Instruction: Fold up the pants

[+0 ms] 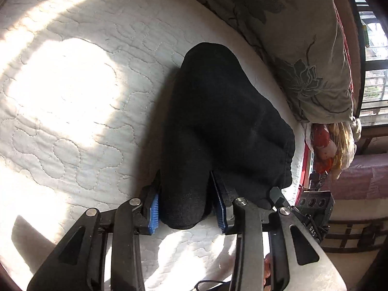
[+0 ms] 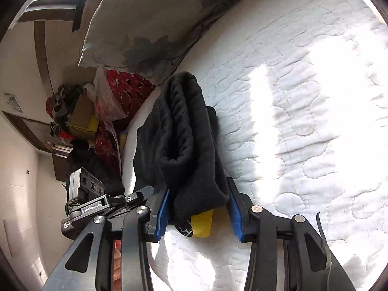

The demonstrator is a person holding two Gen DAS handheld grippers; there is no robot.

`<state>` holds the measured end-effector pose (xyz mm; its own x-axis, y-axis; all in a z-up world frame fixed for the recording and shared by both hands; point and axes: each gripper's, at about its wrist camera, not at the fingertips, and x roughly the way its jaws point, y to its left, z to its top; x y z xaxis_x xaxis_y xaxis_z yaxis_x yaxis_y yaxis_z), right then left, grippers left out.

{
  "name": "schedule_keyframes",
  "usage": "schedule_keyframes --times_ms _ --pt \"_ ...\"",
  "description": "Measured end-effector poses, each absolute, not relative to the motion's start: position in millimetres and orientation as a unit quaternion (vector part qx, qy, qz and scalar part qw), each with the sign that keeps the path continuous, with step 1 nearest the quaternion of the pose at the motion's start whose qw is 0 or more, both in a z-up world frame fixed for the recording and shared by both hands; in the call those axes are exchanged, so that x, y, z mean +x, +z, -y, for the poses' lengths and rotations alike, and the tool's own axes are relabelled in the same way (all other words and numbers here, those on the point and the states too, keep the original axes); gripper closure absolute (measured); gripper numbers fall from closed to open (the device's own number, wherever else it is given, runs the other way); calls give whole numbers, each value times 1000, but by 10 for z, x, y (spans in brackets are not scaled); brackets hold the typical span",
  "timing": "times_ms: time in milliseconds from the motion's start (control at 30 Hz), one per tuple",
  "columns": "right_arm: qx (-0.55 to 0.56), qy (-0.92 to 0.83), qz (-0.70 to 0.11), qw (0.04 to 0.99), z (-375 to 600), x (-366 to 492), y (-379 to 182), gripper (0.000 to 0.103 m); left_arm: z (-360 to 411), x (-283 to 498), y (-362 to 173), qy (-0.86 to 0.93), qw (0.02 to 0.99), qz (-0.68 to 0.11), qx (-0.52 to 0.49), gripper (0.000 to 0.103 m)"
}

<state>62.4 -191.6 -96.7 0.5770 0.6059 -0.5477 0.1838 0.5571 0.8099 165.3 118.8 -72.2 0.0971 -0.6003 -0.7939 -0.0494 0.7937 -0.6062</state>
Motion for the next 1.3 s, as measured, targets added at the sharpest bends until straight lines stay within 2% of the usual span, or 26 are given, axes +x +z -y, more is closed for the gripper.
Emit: schedule_keyframes --times_ms 67,167,233,300,367,533,700,1133,1200,1233,1300 --pt "460 126 -435 763 2041 536 -944 45 -1282 1616 -653 -192 696 -638 -270 68" --pt "446 99 -427 780 2148 404 -764 41 -1365 1459 -486 -171 720 -622 -255 64" --pt "420 90 -428 795 2114 319 -581 30 -1428 1315 -385 -154 736 -614 -240 60" --pt "377 75 -435 815 2015 209 -400 10 -1389 1137 -293 -133 755 -608 -208 59" --pt "323 39 -444 835 1847 110 -229 0 -1269 979 -227 -111 771 -605 -168 56" --pt "216 12 -475 853 1488 -220 -122 0 -1046 525 -169 -67 807 -580 -89 55" --pt "139 -16 -471 871 1271 -606 -76 0 -805 163 -133 -39 837 -545 -20 55" --pt "71 -55 -397 913 1083 -1025 385 0 -809 -314 78 9 874 -484 45 55" --pt "64 -57 -390 917 1044 -1046 426 0 -797 -377 104 2 876 -480 43 51" --pt "60 -58 -390 917 1025 -1049 437 0 -785 -402 116 -4 877 -479 42 45" --pt "56 -54 -392 917 994 -1045 437 0 -755 -449 133 -13 878 -476 40 44"
